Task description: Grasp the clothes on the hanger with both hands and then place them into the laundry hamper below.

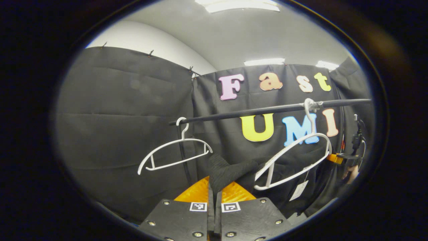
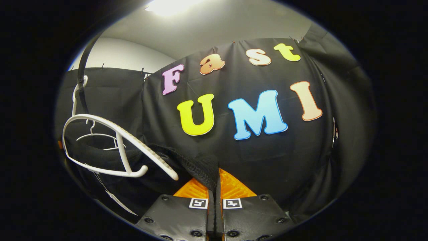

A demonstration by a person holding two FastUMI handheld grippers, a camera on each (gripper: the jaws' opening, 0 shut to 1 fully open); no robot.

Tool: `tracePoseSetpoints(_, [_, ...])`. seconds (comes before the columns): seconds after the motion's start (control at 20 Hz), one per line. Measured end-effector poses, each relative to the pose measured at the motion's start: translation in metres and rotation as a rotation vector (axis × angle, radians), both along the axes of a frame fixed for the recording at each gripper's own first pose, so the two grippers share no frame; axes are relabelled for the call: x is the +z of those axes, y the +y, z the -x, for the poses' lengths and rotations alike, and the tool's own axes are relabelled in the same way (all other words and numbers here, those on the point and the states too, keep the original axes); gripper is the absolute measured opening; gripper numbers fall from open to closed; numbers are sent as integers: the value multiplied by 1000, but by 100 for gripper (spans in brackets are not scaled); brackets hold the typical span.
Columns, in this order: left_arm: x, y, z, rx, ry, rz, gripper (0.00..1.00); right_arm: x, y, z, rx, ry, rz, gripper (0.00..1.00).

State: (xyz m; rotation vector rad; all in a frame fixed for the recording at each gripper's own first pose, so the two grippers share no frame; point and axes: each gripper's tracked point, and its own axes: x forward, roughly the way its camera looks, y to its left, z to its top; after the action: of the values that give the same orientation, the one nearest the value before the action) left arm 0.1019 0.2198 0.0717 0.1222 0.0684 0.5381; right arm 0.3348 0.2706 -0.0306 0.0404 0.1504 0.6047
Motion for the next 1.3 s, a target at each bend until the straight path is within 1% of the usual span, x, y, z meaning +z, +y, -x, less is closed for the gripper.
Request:
tracePoseSetpoints(0.05, [-10, 1, 1, 6, 21, 12, 1, -7, 0, -1, 4, 17, 8, 0])
tracePoseSetpoints(0.1, [-19, 1, 4, 14, 32, 29, 1, -16, -1, 2, 8, 43, 16, 2])
tracePoseSetpoints(0.15, [-26, 3, 7, 17, 37, 44, 1, -24, -1, 5, 13, 67, 23, 2])
tracePoseSetpoints(0.35, [-57, 8, 28, 54, 82, 89, 1, -48, -10, 14, 29, 100, 59, 2])
tracePoseSetpoints(0.4, [-65, 6, 32, 62, 94, 110, 1, -53, -12, 16, 35, 107, 67, 0])
tracePoseSetpoints(0.45, [-70, 1, 38, 69, 99, 129, 1, -57, -15, 15, 37, 113, 73, 0])
tracePoseSetpoints(0.5, [-78, -1, 41, 80, 104, 146, 1, -61, -17, 16, 42, 120, 76, 2])
tracePoseSetpoints(0.6, [-91, -6, 45, 100, 102, 177, 1, -70, -21, 17, 46, 140, 81, 2])
tracePoseSetpoints(0.65, [-97, -9, 48, 111, 96, 191, 1, -75, -22, 19, 50, 155, 84, 5])
tracePoseSetpoints(0.75, [-107, -16, 59, 142, 90, 218, 1, -87, -21, 26, 66, 179, 95, 0])
tracePoseSetpoints(0.95, [-133, -25, 84, 224, 131, 241, 1, -118, -19, 38, 106, 243, 127, 0])
tracePoseSetpoints(1.0, [-141, -27, 89, 242, 142, 245, 1, -125, -21, 44, 112, 265, 125, 3])
tracePoseSetpoints(1.05, [-148, -30, 94, 259, 152, 255, 1, -131, -24, 49, 116, 282, 123, 3])
tracePoseSetpoints(1.15, [-162, -38, 95, 259, 165, 273, 1, -145, -35, 61, 104, 307, 148, 2])
tracePoseSetpoints(1.3, [-179, -51, 90, 198, 203, 261, 1, -162, -50, 85, 89, 342, 208, 2])
